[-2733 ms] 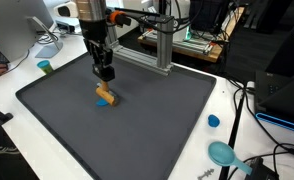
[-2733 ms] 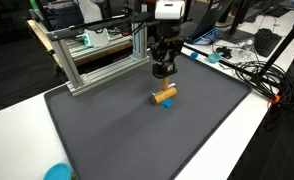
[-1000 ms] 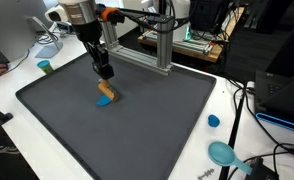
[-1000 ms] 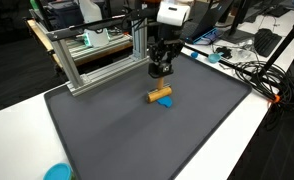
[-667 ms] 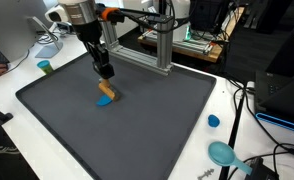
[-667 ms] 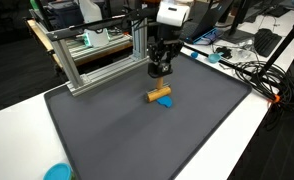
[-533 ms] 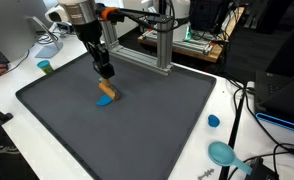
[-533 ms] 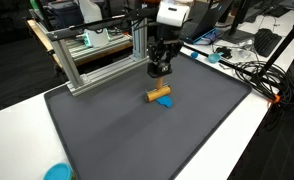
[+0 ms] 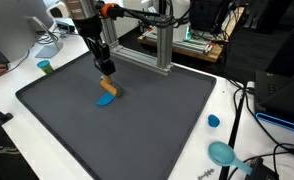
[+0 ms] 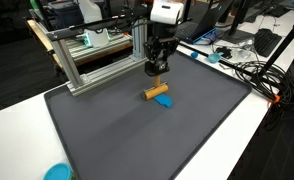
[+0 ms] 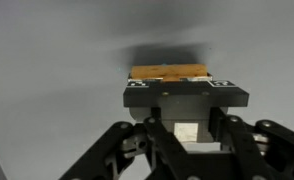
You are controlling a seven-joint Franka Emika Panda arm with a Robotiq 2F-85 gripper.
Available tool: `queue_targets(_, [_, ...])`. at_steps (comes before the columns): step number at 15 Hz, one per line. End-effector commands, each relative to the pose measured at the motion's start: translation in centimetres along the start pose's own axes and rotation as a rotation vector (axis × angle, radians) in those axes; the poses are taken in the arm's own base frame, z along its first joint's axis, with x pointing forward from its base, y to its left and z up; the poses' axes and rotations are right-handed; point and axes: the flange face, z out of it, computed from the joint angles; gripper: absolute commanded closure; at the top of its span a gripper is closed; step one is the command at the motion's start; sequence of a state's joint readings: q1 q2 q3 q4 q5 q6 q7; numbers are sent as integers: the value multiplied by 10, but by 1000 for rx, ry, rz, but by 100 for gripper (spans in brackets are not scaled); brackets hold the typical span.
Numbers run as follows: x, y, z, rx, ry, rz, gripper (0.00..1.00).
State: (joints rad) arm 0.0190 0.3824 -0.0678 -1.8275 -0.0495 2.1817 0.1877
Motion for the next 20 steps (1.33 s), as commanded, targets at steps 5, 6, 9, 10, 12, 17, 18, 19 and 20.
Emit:
queue_targets(5, [-26,10,-54,79,173,-33,79])
queue_targets(6, [-26,9,-66,73,225,-68,79])
queue_targets(9, [-26,5,-84,3,173,-264,79])
queue_targets(10, [-28,1,-83,-10,145,-311,79])
queue_targets(12, [-32,-10,-83,-16,104,-413,79])
queue_targets(17, [-34,-25,-70,19,62,-507,54])
queue_targets(18, [-34,-27,-67,29,36,-512,54])
queue_targets(19, [-32,-28,-64,33,23,-514,54])
queue_targets(20, [-30,-29,-61,34,19,-515,79])
